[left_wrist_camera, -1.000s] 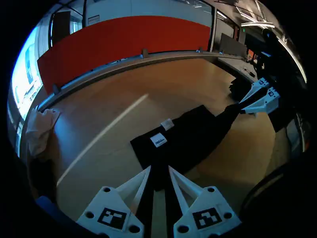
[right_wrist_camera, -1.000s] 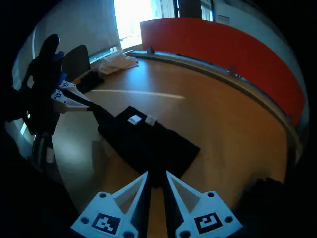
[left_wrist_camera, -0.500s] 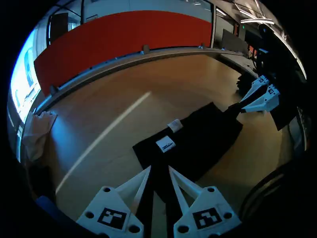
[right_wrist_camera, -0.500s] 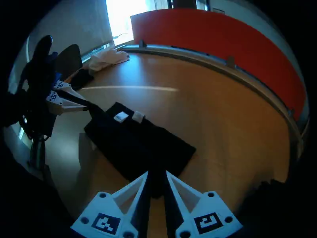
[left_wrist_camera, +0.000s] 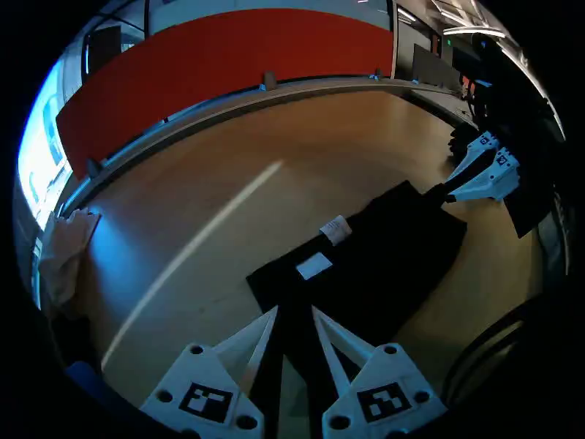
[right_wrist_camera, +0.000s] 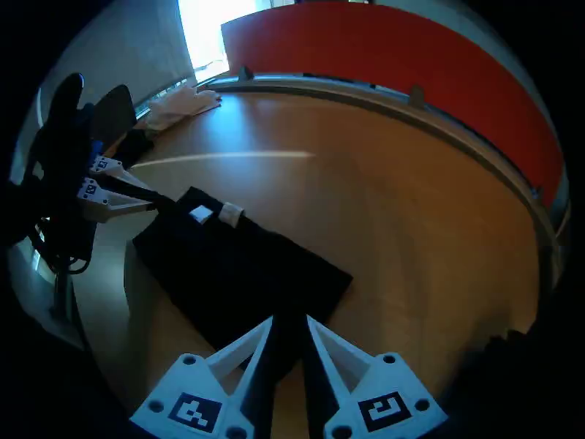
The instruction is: Fold towel
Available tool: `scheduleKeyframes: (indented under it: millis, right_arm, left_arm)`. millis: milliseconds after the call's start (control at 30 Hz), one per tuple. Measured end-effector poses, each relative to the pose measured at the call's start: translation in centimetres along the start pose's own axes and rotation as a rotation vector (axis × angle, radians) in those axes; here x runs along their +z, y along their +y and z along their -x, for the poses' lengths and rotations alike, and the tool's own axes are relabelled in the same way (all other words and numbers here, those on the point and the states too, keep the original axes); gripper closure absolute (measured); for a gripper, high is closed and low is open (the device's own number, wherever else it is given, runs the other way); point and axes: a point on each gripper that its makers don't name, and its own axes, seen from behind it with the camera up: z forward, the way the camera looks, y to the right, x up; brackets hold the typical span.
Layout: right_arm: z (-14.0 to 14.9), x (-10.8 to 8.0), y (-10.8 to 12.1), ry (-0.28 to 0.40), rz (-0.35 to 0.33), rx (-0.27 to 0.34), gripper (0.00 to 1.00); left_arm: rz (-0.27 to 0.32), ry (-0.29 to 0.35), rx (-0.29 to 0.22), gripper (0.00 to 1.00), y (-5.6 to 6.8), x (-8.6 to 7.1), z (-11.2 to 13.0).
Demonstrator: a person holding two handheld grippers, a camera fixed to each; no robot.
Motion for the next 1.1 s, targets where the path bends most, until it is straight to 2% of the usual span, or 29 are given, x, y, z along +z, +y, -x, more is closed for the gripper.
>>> scheduleKeyframes:
  millis: [333,500,700,767,900,1100]
  right_arm:
    - [0.3,1.2,0.8,-0.002,0.034,-0.006,0.8]
    - [0.5,1.5,1.4,0.0,0.061,-0.012,0.68]
    - [0.5,1.6,2.3,0.001,0.097,-0.015,0.47]
    - [0.3,1.6,2.7,0.01,0.11,-0.012,0.39]
    - [0.1,1.4,3.4,0.024,0.133,-0.007,0.28]
    - [-0.4,1.1,4.2,0.045,0.164,-0.002,0.09]
  left_arm:
    - [-0.024,0.0,0.015,0.7,-0.8,1.2,-0.1]
    - [-0.05,-0.005,0.037,0.6,-1.3,1.6,0.2]
    - [-0.08,-0.009,0.046,0.4,-1.9,1.7,0.4]
    - [-0.084,-0.008,0.044,0.38,-2.1,1.7,0.4]
    - [-0.09,-0.013,0.026,0.27,-2.4,1.5,0.6]
    - [-0.127,-0.002,-0.019,0.09,-4.0,1.1,0.3]
